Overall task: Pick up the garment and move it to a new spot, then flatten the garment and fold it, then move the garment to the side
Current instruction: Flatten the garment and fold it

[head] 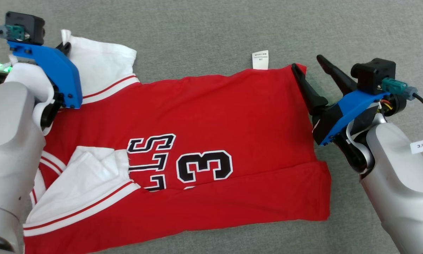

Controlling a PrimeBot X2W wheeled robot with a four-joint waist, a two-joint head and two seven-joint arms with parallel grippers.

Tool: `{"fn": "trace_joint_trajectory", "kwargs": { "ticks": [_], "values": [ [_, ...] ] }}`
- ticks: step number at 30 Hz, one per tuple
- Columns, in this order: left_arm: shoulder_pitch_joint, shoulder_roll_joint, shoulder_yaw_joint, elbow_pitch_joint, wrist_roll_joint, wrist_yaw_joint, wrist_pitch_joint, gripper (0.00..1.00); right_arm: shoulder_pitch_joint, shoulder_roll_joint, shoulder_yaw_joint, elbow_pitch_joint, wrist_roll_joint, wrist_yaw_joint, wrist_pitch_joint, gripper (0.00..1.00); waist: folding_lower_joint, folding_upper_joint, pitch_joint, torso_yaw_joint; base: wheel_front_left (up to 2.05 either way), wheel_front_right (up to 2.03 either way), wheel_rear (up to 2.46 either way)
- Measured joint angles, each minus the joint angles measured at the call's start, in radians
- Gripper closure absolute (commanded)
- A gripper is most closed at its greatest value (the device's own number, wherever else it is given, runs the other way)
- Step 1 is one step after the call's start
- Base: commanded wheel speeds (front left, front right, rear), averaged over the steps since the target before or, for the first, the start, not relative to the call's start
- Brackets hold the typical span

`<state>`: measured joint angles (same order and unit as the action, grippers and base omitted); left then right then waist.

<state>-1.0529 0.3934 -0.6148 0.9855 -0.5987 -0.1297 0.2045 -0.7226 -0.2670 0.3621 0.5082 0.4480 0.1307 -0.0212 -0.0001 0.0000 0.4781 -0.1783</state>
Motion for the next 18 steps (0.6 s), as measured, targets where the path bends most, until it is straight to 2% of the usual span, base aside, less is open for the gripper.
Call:
{"fn": "trace_joint_trajectory", "kwargs": {
  "ticks": [15,16,17,18],
  "values": [
    [-0.058,-0.036,-0.127,-0.05,-0.053,0.0,-0.142,1.0,-0.056,-0.032,0.063,0.144,0.062,0.0,0.093,0.0,0.0001,0.0,0.002,0.086,0.0,0.0,0.0],
    [-0.061,-0.038,-0.135,-0.052,-0.056,0.0,-0.15,1.0,-0.064,-0.032,0.067,0.156,0.065,0.0,0.099,0.6,0.0,0.0,0.003,0.09,0.0,0.0,0.0],
    [-0.062,-0.041,-0.141,-0.054,-0.062,0.0,-0.157,1.0,-0.072,-0.034,0.071,0.165,0.065,0.0,0.101,1.0,0.0,0.0,0.003,0.095,0.0,0.0,0.0],
    [-0.062,-0.045,-0.146,-0.055,-0.065,0.0,-0.164,1.0,-0.078,-0.035,0.078,0.174,0.067,0.0,0.109,1.0,0.0,0.0,0.002,0.099,0.0,0.0,0.0]
  ]
}}
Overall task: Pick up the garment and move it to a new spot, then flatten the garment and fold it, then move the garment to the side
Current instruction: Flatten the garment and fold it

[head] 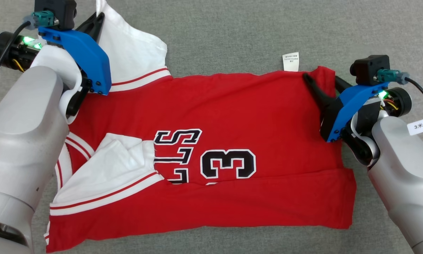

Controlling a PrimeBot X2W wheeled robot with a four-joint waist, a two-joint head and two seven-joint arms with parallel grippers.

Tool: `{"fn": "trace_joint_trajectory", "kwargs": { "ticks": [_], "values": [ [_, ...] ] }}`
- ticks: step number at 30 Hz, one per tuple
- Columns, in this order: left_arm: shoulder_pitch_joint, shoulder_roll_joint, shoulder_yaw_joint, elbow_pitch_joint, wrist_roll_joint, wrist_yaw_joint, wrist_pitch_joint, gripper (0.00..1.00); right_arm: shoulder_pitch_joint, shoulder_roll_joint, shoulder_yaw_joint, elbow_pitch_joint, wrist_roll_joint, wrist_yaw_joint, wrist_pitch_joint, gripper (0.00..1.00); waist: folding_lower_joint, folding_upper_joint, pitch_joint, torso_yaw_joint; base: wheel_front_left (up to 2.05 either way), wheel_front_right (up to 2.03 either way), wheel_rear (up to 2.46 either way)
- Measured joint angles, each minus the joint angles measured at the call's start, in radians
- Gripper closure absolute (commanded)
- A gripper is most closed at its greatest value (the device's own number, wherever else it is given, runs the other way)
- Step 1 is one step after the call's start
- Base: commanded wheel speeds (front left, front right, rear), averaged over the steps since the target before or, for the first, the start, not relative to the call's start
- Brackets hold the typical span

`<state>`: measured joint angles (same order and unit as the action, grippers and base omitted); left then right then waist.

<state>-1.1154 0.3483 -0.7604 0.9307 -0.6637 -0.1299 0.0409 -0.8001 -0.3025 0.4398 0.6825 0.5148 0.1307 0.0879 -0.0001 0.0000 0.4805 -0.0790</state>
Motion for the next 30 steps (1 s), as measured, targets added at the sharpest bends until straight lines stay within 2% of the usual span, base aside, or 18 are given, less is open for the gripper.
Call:
{"fn": "trace_joint_trajectory", "kwargs": {
  "ticks": [9,17,26,30],
  "values": [
    [0.012,-0.002,-0.022,-0.018,-0.057,0.0,-0.099,1.0,-0.012,-0.006,0.004,0.064,0.012,0.0,-0.105,1.0,0.0001,0.0,-0.054,0.025,0.0,0.0,0.0],
    [0.116,0.006,-0.037,-0.109,-0.132,0.0,-0.175,1.0,0.048,-0.024,0.028,0.092,-0.006,0.0,-0.212,1.0,0.0001,0.0,-0.137,0.049,0.0,0.0,0.0],
    [0.293,0.085,-0.056,-0.268,-0.196,0.0,-0.224,1.0,0.134,-0.046,0.05,0.087,-0.041,0.0,-0.302,1.0,0.0001,0.0,-0.192,0.07,0.0,0.0,0.0],
    [0.365,0.11,-0.058,-0.342,-0.201,0.017,-0.237,1.0,0.162,-0.049,0.045,0.089,-0.062,0.0,-0.326,1.0,0.0001,0.0,-0.207,0.076,0.0,0.0,0.0]
  ]
}}
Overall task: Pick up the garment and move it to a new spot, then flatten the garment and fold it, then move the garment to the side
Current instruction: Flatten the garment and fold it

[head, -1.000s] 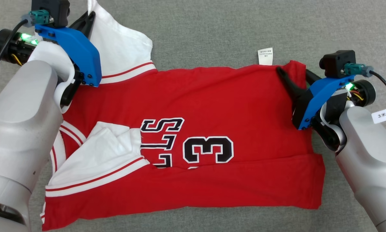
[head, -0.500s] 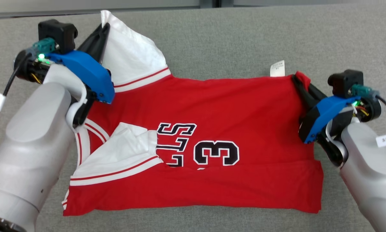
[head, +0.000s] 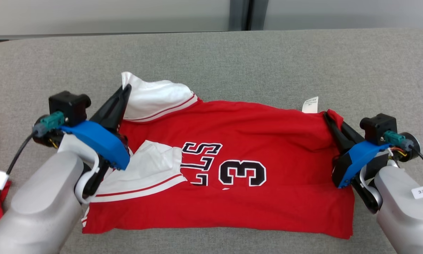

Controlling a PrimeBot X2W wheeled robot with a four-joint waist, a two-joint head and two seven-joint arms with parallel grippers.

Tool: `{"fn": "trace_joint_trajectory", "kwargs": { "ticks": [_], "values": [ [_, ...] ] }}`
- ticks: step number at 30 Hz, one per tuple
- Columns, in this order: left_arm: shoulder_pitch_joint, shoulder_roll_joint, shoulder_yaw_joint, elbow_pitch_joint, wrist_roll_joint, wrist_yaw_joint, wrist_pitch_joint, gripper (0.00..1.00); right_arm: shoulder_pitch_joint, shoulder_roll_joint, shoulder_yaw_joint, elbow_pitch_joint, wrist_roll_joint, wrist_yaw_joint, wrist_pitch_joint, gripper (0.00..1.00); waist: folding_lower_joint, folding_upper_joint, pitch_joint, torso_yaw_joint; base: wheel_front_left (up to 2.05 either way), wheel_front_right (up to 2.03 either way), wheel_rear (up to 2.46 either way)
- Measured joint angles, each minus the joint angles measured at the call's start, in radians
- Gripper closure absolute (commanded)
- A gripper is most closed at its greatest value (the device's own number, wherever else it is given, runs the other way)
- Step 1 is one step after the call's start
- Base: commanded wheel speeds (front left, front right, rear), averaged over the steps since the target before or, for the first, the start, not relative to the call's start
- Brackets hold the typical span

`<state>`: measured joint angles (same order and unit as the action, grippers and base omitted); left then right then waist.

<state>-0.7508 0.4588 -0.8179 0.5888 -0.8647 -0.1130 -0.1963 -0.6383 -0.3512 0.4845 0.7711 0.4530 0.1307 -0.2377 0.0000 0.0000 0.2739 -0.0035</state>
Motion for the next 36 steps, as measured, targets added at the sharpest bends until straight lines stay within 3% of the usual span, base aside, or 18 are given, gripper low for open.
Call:
{"fn": "trace_joint_trajectory", "kwargs": {
  "ticks": [15,30,31,32,33,36],
  "values": [
    [0.256,0.072,0.033,-0.206,-0.061,0.105,-0.038,1.0,0.148,0.033,-0.109,-0.135,-0.119,0.0,-0.024,1.0,0.0,0.0,-0.059,0.009,0.0,0.0,0.0],
    [0.426,0.067,0.063,-0.219,-0.094,0.159,-0.061,1.0,0.35,0.132,-0.276,-0.279,-0.17,0.0,-0.024,1.0,-0.0001,0.0,-0.126,-0.002,0.0,0.0,0.0],
    [0.434,0.061,0.069,-0.212,-0.095,0.166,-0.061,0.88,0.361,0.139,-0.286,-0.286,-0.17,0.0,-0.024,0.15,-0.0001,0.0,-0.13,-0.005,0.0,0.0,0.0],
    [0.44,0.057,0.074,-0.203,-0.093,0.17,-0.062,0.16,0.371,0.146,-0.292,-0.293,-0.168,0.0,-0.024,0.0,-0.0001,0.0,-0.133,-0.007,0.0,0.0,0.0],
    [0.445,0.051,0.082,-0.197,-0.09,0.177,-0.062,0.0,0.38,0.151,-0.293,-0.3,-0.163,0.0,-0.024,0.0,0.0,0.0,-0.137,-0.01,0.0,0.0,0.0],
    [0.456,0.033,0.114,-0.186,-0.073,0.184,-0.064,0.0,0.407,0.16,-0.295,-0.323,-0.16,0.0,-0.024,0.0,0.0,0.0,-0.15,-0.015,0.0,0.0,0.0]
  ]
}}
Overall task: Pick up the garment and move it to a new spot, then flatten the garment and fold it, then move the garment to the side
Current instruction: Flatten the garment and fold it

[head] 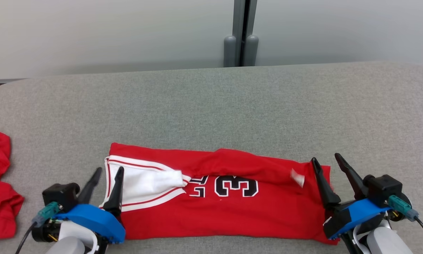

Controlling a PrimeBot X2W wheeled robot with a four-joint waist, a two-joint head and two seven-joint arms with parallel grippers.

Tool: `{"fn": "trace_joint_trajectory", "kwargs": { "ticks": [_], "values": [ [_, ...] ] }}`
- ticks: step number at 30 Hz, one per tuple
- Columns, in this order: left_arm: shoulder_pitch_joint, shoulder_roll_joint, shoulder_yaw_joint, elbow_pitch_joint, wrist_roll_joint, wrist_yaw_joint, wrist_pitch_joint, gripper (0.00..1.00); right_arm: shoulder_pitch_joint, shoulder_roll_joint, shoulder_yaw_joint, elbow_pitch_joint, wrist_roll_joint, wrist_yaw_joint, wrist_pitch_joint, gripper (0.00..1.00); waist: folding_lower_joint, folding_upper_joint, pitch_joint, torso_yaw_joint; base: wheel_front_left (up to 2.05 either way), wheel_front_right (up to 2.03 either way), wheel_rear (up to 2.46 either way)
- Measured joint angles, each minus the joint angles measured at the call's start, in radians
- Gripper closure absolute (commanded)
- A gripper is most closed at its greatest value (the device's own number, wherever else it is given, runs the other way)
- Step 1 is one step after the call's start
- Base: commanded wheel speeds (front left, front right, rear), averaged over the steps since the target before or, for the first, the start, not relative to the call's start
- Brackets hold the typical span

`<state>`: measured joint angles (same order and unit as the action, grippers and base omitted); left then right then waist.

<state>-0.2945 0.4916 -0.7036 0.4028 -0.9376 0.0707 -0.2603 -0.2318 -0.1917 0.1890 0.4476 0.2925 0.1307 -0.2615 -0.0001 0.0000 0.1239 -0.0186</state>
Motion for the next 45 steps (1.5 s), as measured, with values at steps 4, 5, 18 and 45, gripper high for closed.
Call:
{"fn": "trace_joint_trajectory", "kwargs": {
  "ticks": [4,5,18,45],
  "values": [
    [0.025,-0.03,0.106,-0.022,0.081,0.017,-0.001,0.0,0.029,0.002,-0.022,-0.053,0.011,0.0,0.0,0.0,0.0,0.0,-0.015,-0.007,0.0,0.0,0.0],
    [0.035,-0.039,0.14,-0.034,0.106,0.02,-0.001,0.0,0.034,0.001,-0.028,-0.061,0.011,0.0,-0.001,0.0,0.0,0.0,-0.018,-0.008,0.0,0.0,0.0],
    [0.156,-0.204,0.463,-0.177,0.47,-0.01,-0.002,0.0,-0.011,0.028,-0.063,0.152,0.036,0.0,0.005,0.0,0.0,0.0,-0.016,0.003,0.0,0.0,0.0],
    [0.211,-0.392,0.725,-0.156,0.739,-0.154,-0.001,0.0,-0.049,-0.002,0.006,0.354,0.23,0.001,0.047,1.0,0.0001,0.0,-0.034,-0.004,0.0,0.0,0.0]
  ]
}}
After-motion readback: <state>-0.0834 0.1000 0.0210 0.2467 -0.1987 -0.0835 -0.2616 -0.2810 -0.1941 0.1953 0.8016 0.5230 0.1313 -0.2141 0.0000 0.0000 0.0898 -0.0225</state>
